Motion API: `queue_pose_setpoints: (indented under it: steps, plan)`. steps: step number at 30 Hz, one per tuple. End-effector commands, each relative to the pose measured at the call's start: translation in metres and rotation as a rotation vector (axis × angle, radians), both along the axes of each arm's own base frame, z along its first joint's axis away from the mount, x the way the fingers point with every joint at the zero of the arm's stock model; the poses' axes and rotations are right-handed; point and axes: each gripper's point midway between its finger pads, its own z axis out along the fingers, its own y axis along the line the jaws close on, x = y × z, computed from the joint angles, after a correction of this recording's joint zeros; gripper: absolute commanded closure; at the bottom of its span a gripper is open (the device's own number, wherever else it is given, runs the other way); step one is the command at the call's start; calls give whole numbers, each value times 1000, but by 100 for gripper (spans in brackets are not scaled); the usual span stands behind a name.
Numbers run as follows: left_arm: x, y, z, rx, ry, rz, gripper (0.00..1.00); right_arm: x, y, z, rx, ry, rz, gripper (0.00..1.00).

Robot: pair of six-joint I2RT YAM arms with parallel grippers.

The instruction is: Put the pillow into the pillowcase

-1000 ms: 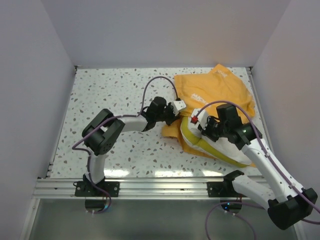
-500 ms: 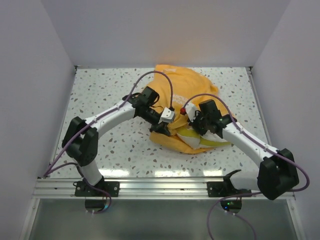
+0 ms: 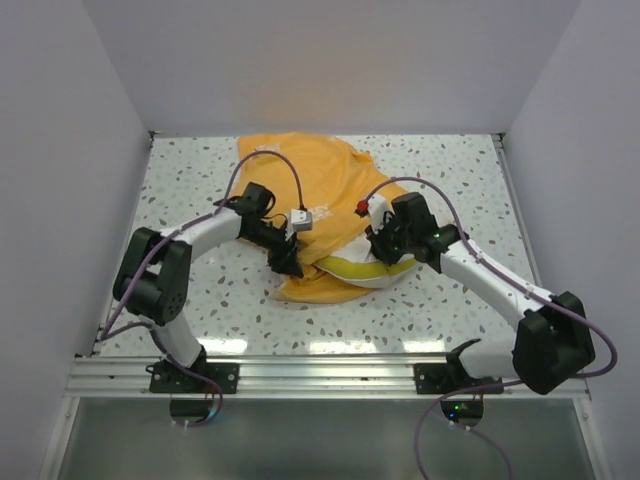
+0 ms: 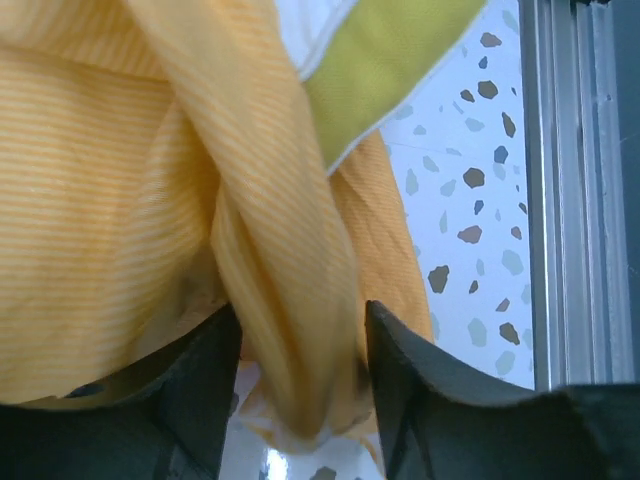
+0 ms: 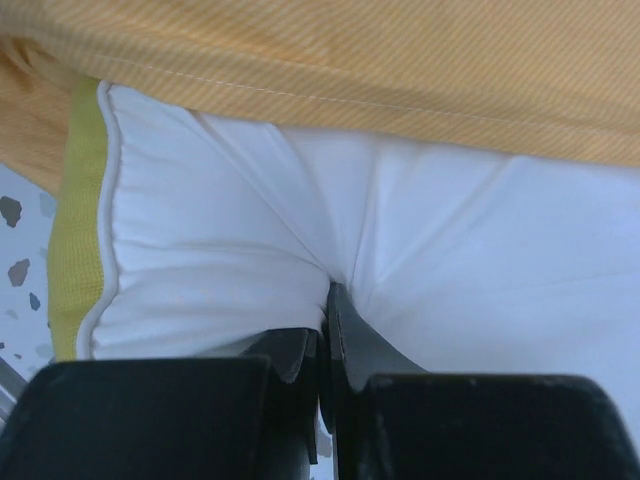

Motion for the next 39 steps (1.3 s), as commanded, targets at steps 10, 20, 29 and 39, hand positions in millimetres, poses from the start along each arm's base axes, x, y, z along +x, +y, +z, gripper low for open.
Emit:
queue_pose_setpoints:
  steps: [10, 20, 29, 39]
  plan:
    - [95, 157, 95, 110, -301, 653, 17, 24, -134, -8, -248, 48, -157, 100]
    - [149, 192, 46, 160, -347, 754, 13, 51, -213, -34, -379, 117, -280, 100]
    - [282, 153, 55, -301, -66, 1123, 25, 56, -208, -43, -349, 146, -288, 100]
    - [356, 123, 0, -374, 69, 1284, 24, 50, -205, -39, -328, 161, -291, 100]
